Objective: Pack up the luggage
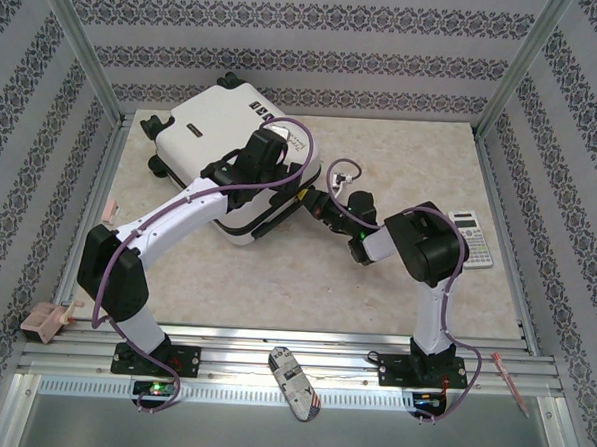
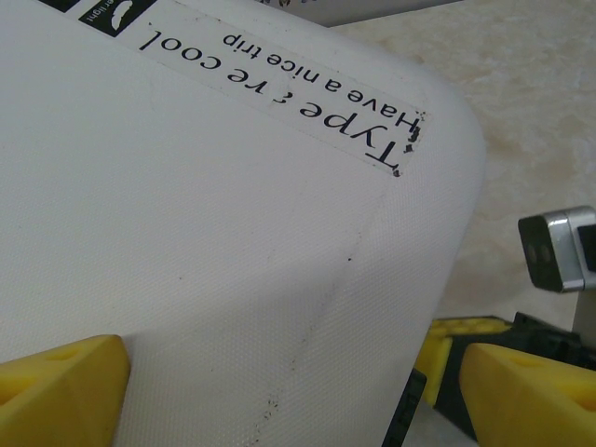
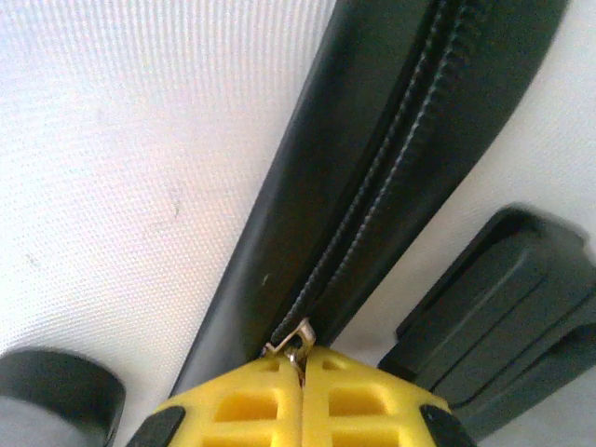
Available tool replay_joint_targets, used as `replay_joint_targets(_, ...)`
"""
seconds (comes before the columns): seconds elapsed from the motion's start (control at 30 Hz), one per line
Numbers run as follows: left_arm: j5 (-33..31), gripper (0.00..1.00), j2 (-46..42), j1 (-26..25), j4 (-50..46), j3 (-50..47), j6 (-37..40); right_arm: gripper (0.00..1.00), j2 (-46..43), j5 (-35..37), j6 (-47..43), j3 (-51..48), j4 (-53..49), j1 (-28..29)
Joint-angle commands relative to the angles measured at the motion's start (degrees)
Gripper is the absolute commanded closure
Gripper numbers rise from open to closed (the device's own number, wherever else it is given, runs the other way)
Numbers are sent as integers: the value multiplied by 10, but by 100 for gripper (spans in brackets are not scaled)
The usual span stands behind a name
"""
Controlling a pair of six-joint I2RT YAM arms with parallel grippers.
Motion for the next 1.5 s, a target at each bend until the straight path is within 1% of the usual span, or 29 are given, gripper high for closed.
replay_joint_targets(0.0, 26, 9, 9, -5, -82, -28, -16, 100, -23, 59, -19, 22, -30, -38)
replay_joint_targets(0.17, 33, 9, 9, -5, -81, -31, -14, 100, -13, 33, -48, 63, -71, -69)
replay_joint_targets(0.3, 51, 11, 11, -5, -84, -35, -5, 100, -6, 3, -55, 75, -69, -83)
replay_joint_targets(0.43, 92, 14, 6, -13, -69, -63, 1, 100, -30, 3, -80, 52, -82, -81)
replay_joint_targets(0.7, 110, 15, -13, -60, -69, -116, 21, 100, -84, 20, -93, -30, -71, -74)
replay_joint_targets(0.77, 123, 16, -27, -74, -67, -136, 30, 100, -102, 27, -93, -63, -62, -69)
replay_joint_targets(0.83, 155, 16, -52, -88, -62, -165, 42, 100, -116, 37, -80, -99, -43, -57)
replay_joint_targets(0.93, 186, 16, -106, -105, -64, -214, 59, 100, -144, 74, -72, -158, -28, -14)
replay_joint_targets(1.0, 193, 16, -148, -107, -70, -243, 63, 100, -158, 103, -72, -187, -26, 19)
replay_joint_targets(1.03, 182, 15, -171, -107, -71, -253, 61, 100, -162, 116, -72, -197, -25, 33)
replay_joint_targets(1.1, 139, 12, -200, -106, -73, -256, 58, 100, -165, 133, -74, -206, -23, 40)
replay_joint_targets(1.2, 47, 10, -206, -106, -73, -227, 49, 100, -176, 141, -83, -201, -33, 17)
replay_joint_targets(1.27, -37, 7, -188, -103, -78, -196, 26, 100, -190, 138, -95, -192, -63, -3)
replay_joint_targets(1.37, -111, 8, -130, -89, -134, -145, -13, 100, -216, 131, -115, -181, -107, -35)
replay_joint_targets(1.47, -151, 10, -78, -82, -170, -127, -27, 100, -224, 95, -135, -156, -143, -57)
